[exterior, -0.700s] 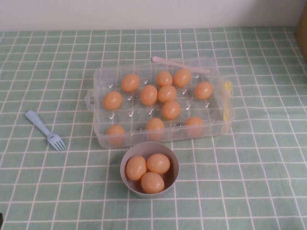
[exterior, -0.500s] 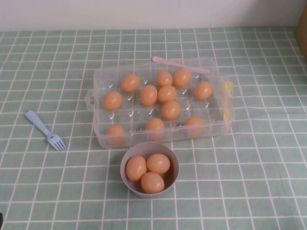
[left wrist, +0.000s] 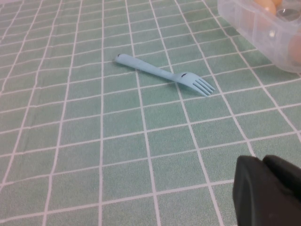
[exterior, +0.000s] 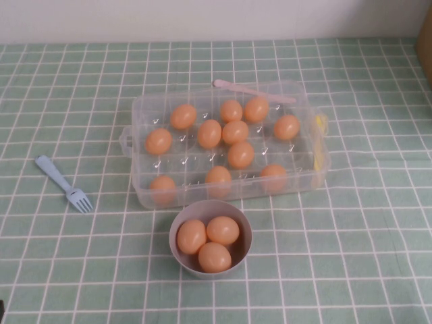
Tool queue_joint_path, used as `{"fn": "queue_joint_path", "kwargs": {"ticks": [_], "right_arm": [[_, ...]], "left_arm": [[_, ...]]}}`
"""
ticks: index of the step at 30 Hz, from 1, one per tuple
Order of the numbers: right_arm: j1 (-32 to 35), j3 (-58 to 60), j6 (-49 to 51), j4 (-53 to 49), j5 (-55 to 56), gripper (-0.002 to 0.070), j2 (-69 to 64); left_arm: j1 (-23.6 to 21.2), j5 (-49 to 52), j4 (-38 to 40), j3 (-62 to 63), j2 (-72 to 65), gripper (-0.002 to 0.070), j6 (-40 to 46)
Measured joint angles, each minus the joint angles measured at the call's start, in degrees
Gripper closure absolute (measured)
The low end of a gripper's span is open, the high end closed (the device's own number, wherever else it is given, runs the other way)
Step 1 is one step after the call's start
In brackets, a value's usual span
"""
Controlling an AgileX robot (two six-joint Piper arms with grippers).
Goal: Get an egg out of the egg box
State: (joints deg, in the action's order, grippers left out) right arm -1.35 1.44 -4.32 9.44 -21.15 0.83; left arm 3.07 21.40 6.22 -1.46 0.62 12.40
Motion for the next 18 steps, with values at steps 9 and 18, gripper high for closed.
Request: {"fn": "queue_joint_path", "kwargs": {"ticks": [9,18], "right_arm": [[0.0,0.0,0.0,1.8,0.4,0.0695,0.0],[0.0,0.0,0.0,15.8,7.5,0.0695,0.0]], "left_arm": [[0.0,0.0,0.0,0.0,0.0,0.0678,0.0],[0.0,0.0,0.0,0.0,0.0,0.0678,0.0]]}}
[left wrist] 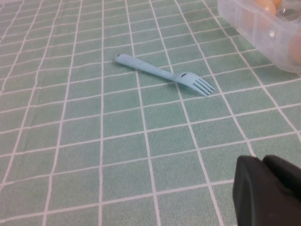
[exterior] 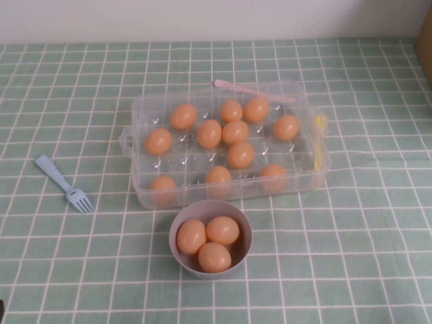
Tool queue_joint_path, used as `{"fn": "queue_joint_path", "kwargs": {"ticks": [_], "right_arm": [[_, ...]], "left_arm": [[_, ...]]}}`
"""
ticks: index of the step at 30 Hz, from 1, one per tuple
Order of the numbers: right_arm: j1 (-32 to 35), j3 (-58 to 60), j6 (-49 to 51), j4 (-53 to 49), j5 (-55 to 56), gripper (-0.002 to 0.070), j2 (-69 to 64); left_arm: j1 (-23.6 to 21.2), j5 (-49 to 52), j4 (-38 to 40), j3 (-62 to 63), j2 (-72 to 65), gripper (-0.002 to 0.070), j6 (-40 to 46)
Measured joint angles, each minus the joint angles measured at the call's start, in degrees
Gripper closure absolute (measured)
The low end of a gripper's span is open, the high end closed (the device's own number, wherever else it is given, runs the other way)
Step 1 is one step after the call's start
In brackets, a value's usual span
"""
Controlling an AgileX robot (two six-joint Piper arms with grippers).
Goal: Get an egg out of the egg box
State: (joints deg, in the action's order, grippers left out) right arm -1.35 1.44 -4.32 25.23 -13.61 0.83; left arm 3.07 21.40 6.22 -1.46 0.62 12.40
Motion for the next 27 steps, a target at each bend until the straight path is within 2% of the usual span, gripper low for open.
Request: {"fn": "queue_joint_path", "kwargs": {"ticks": [5,14,20,27], "right_arm": [[0.0,0.0,0.0,11.4,4.7,0.0695,0.0],[0.0,-0.2,0.0,20.0,4.7,0.0695,0.0],[0.0,-10.9,0.0,18.9,-7.1,0.0695,-9.4],[0.0,-27.5,0.0,7.1,-27.6,0.0695,-29.9]], "left_arm": [[0.0,0.0,0.0,0.0,0.0,0.0678,0.0],[0.0,0.0,0.0,0.0,0.0,0.0678,0.0],[0.0,0.0,0.0,0.0,0.0,0.0678,0.0],[0.0,0.0,0.0,0.0,0.0,0.0678,0.0]]}}
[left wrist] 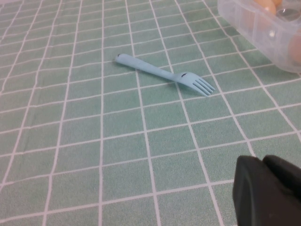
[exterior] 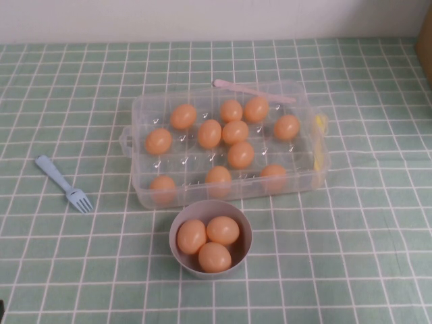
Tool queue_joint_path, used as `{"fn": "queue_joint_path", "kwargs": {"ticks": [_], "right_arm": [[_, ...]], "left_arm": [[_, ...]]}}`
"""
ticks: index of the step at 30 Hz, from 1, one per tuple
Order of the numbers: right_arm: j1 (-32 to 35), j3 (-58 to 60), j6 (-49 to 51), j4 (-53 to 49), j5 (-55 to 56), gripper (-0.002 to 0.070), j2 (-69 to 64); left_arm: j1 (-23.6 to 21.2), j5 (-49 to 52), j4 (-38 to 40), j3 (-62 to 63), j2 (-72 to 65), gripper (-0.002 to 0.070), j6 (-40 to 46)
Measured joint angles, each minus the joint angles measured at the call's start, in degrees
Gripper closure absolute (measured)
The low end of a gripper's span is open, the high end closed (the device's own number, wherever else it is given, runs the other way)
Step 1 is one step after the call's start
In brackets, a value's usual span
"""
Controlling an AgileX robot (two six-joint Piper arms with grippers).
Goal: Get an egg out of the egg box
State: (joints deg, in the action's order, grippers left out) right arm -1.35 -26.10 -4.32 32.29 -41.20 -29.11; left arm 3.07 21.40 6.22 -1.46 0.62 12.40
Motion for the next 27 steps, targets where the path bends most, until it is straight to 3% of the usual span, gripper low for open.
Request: {"fn": "queue_joint_path", "kwargs": {"ticks": [6,11,19,27], "right_arm": [[0.0,-11.3,-1.2,-8.1,-12.3,0.0695,-14.5],[-1.6,-17.4,-2.4,-9.8,-15.3,0.0695,-24.6],[-15.5,-31.1,1.1,-15.9,-16.3,0.0695,-41.1],[-28.6,-52.8,6.5,-26.2,-21.1,0.0695,-59.3]], "left_arm": [[0.0,0.0,0.0,0.0,0.0,0.0678,0.0],[0.0,0.0,0.0,0.0,0.0,0.0678,0.0],[0.0,0.0,0.0,0.0,0.0,0.0678,0.0],[0.0,0.0,0.0,0.0,0.0,0.0678,0.0]]}}
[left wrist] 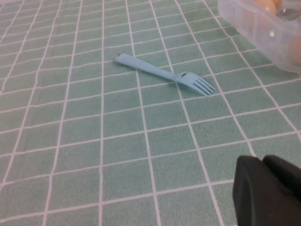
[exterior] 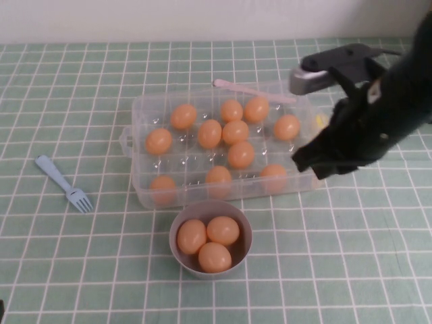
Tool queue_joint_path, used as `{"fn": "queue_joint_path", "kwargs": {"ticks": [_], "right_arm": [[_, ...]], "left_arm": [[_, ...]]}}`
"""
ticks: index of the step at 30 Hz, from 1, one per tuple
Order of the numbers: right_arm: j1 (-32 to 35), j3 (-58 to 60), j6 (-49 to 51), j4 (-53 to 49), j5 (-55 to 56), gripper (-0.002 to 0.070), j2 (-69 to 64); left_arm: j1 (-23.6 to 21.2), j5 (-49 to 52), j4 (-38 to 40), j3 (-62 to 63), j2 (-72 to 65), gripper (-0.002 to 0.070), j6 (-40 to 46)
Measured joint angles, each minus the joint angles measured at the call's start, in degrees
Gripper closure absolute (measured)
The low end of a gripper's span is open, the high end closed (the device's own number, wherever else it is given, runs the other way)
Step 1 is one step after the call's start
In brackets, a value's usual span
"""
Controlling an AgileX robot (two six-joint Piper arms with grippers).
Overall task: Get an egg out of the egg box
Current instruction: Pick up the egg from the plastic box
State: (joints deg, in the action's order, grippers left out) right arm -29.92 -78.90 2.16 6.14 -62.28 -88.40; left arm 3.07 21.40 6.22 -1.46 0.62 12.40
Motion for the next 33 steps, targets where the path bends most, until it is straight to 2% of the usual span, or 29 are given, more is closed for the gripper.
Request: {"fn": "queue_joint_path", "kwargs": {"ticks": [4,6,14,16,24,33], "right_arm": [[-3.0,-11.8,2.0,-0.5,-3.8,0.0683,-8.6],[-4.0,-17.5,4.8,-0.6,-5.8,0.0651,-12.9],[-6.8,-35.0,12.3,-0.8,-8.2,0.0353,-28.4],[-7.1,-38.3,14.6,-0.7,-8.4,0.0305,-31.7],[-7.3,-47.7,20.6,-0.5,-8.4,0.0271,-42.5],[-7.3,-48.6,21.8,-0.9,-8.4,0.0269,-43.4]], "left_arm": [[0.0,0.0,0.0,0.0,0.0,0.0678,0.0],[0.0,0.0,0.0,0.0,0.0,0.0678,0.0],[0.0,0.0,0.0,0.0,0.0,0.0678,0.0],[0.0,0.0,0.0,0.0,0.0,0.0678,0.0],[0.0,0.0,0.0,0.0,0.0,0.0678,0.0],[0.0,0.0,0.0,0.0,0.0,0.0678,0.0]]}}
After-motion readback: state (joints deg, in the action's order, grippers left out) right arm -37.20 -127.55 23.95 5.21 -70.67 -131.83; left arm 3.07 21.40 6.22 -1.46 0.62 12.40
